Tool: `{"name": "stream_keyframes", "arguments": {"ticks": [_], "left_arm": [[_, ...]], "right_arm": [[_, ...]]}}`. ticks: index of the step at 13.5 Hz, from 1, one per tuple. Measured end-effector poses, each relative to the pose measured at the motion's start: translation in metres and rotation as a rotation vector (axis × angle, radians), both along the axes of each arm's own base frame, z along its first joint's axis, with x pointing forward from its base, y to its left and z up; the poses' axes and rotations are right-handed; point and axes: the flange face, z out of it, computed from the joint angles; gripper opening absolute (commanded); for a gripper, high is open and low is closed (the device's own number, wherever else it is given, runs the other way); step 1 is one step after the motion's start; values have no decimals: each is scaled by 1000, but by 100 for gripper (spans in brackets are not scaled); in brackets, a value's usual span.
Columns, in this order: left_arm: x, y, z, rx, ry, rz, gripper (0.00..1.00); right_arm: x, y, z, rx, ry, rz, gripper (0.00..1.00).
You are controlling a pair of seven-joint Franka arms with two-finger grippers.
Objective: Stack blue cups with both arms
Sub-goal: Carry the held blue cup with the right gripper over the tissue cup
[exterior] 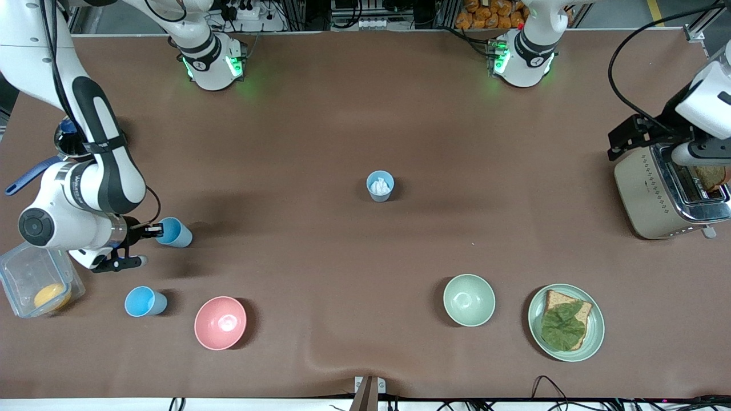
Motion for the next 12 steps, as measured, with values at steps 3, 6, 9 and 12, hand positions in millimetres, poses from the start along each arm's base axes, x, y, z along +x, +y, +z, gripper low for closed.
{"name": "stream_keyframes", "arguments": {"ticks": [3,6,9,12], "left_arm": [[-6,-14,4,0,9,47,100],[-8,-10,7,0,10,64,100],[-8,-9,7,1,13,67,100],[-8,-8,6,1,13,69,100]], "right_arm": [[11,40,35,6,58,-52,0],[19,130,80,31,60,-130,0],[3,237,100,80,70,-161,0],[-40,370,116,69,76,-197,0]]}}
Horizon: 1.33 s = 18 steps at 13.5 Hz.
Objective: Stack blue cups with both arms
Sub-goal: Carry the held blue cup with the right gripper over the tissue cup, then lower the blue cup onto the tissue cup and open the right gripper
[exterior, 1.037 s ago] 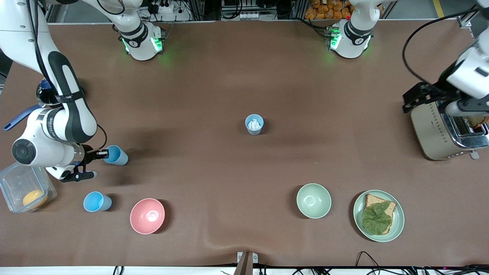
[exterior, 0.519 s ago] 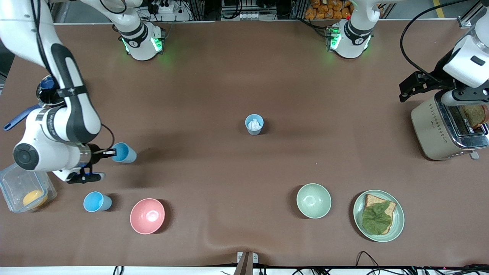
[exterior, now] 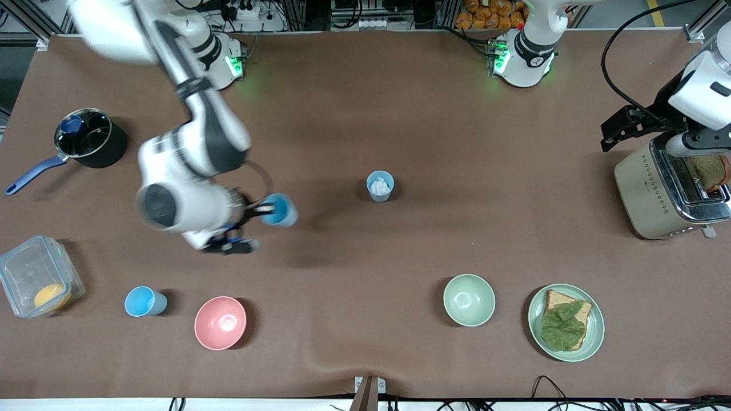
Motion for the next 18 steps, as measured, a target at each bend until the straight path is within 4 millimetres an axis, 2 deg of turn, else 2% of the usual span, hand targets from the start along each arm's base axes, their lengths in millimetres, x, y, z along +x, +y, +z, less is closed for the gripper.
{"name": "stream_keyframes", "arguments": {"ticks": [2,3,4,6,8,15,18], "left_arm": [[1,4,-1,0,3,7,100],[2,5,0,-1,0,10,100],[3,6,3,-2,-7,12,100],[4,8,10,-4,-22,14,100],[6,13,11,-4,-21,24,100],[6,16,9,-3,-11,28,100],[9,16,4,-3,2,28,100]], "right_arm": [[-38,82,18,-19,-24,-41,0],[-57,115,23,-20,-42,-66,0],[-75,141,25,-24,-49,-85,0],[-97,169,25,-26,-58,-92,0],[-102,179,17,-25,-65,-104,0],[-111,196,-35,-57,-50,-175,0],[-112,196,-40,-66,-44,-183,0]]}}
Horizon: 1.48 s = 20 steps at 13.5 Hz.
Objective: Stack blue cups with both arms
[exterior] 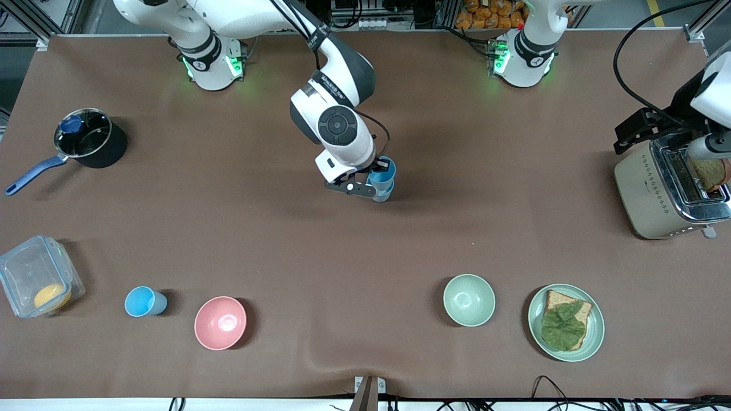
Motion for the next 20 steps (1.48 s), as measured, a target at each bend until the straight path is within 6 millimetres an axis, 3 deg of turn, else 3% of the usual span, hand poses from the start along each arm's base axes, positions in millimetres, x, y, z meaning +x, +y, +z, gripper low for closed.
{"name": "stream_keyframes", "arguments": {"ticks": [1,2,3,7,9,10,12,15,20], "left_arm": [[1,0,-2,0,5,0,100],[2,0,-4,0,10,0,100],[3,0,-7,0,14,0,100],[6,0,-12,0,24,0,100],[6,-1,-12,0,23,-1,100],[6,-1,-11,0,23,-1,100],[6,0,-10,0,22,-1,100],[6,-1,-10,0,23,-2,100],[5,-1,-10,1,28,-3,100]], "right_arm": [[0,0,0,-1,0,-1,18],[0,0,0,-2,1,-4,48],[1,-1,0,-5,2,-17,99],[10,-12,6,-29,7,-65,100],[33,-49,33,-64,18,-55,100],[49,-78,53,-63,21,-34,100],[85,-156,94,-34,19,36,100],[122,-272,125,-12,14,149,100],[131,-429,168,-5,-53,223,100]]}}
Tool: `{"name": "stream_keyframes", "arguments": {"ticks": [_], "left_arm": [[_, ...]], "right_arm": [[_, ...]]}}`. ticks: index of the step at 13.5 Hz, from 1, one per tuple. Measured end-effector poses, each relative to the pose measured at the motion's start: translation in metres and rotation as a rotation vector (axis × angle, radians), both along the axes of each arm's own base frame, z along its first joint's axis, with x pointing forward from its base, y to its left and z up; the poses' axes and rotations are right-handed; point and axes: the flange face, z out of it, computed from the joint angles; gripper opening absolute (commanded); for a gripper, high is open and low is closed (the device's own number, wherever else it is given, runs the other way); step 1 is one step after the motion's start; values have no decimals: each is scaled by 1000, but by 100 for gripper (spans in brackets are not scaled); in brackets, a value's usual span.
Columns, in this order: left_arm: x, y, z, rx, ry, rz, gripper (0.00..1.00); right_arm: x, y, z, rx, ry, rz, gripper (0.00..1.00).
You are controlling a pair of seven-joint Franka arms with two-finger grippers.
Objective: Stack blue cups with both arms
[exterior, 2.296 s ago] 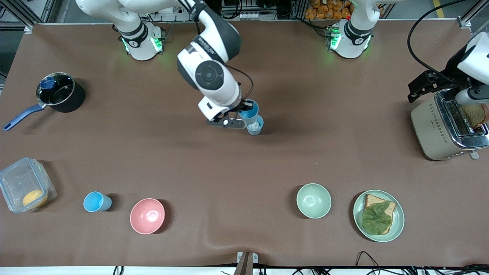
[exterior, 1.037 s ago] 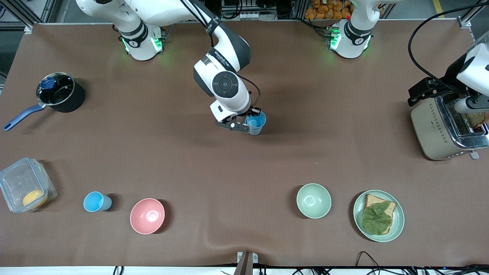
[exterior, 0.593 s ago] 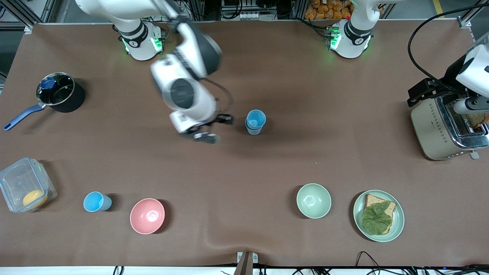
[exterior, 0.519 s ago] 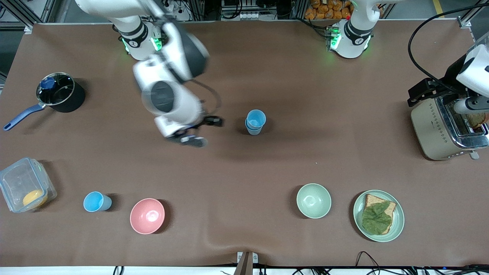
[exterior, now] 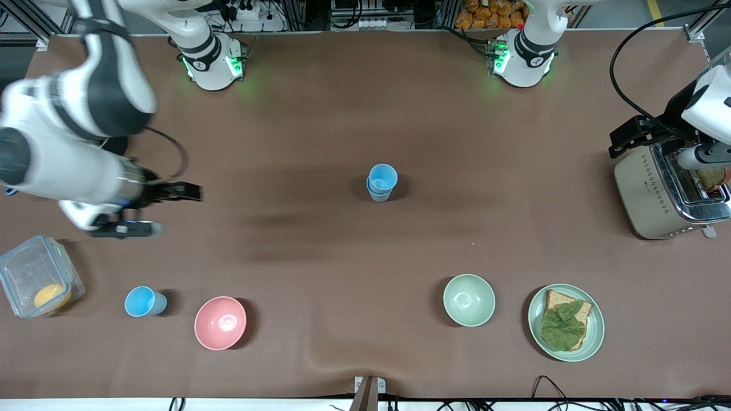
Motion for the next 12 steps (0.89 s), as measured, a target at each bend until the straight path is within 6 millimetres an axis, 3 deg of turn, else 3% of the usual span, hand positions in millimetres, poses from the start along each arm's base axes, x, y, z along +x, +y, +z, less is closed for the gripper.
{"name": "stream_keyframes", "arguments": {"ticks": [2,7,9,12], "left_arm": [[0,0,0,0,0,0,100],[0,0,0,0,0,0,100],[0,0,1,0,0,0,100],[0,0,1,0,-1,0,100]], "right_arm": [[-8,-35,24,5,-18,-32,100],[-49,-48,105,-93,-102,-13,100],[-62,-48,122,-99,-107,18,100],[-68,-48,130,-93,-114,62,100]]}}
